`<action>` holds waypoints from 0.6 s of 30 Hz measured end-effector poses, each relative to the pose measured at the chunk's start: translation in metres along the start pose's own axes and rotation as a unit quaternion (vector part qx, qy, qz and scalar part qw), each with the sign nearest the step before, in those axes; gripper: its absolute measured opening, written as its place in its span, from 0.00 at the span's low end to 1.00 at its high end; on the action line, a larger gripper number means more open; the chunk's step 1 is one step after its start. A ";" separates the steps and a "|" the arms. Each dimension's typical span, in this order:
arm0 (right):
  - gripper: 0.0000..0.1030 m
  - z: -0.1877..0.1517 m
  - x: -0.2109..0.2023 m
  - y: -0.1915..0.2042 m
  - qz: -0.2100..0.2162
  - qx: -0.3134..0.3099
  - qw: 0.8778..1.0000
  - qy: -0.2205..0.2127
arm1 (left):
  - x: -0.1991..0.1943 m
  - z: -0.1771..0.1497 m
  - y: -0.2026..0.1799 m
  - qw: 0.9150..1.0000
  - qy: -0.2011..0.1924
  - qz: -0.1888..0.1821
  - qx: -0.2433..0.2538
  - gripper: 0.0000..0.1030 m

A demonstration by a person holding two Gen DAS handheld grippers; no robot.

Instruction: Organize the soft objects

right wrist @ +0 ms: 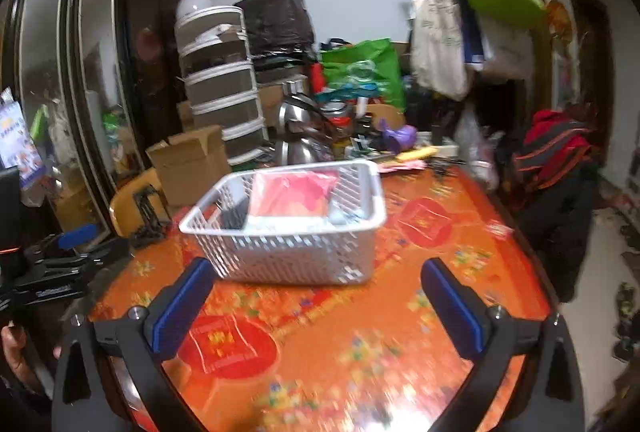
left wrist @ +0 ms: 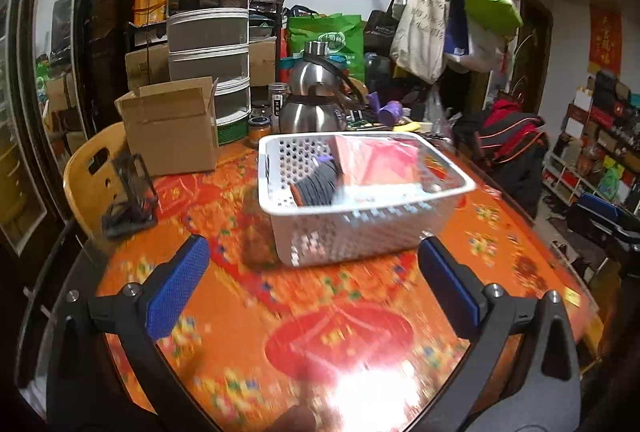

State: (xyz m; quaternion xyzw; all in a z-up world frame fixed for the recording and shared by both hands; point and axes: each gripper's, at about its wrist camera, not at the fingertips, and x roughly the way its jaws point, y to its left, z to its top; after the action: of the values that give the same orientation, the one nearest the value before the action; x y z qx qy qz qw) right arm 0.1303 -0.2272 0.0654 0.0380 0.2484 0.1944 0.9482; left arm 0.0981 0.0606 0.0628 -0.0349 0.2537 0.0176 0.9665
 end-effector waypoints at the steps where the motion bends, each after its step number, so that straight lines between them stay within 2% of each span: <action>1: 1.00 -0.004 -0.013 0.003 -0.016 -0.003 1.000 0.001 | -0.013 -0.008 -0.003 1.000 0.003 0.005 0.000 1.00; 4: 1.00 -0.018 -0.041 0.011 -0.023 -0.006 1.000 0.015 | -0.047 -0.027 -0.011 1.000 -0.004 0.008 -0.004 1.00; 8: 1.00 -0.034 -0.060 0.023 0.004 -0.008 1.000 0.018 | -0.078 -0.037 -0.022 1.000 -0.017 0.001 -0.005 1.00; 14: 1.00 -0.040 -0.059 0.042 -0.025 -0.036 0.999 0.031 | -0.089 -0.038 -0.029 1.000 -0.015 -0.004 -0.007 1.00; 18: 1.00 -0.038 -0.054 0.043 -0.013 -0.028 0.999 0.031 | -0.080 -0.034 -0.033 1.000 -0.004 -0.008 -0.005 1.00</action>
State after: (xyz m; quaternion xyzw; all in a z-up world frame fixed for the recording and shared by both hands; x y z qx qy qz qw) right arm 0.0530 -0.2093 0.0643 0.0022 0.2726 0.1901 0.9432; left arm 0.0139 0.0233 0.0744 -0.0417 0.2495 0.0113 0.9674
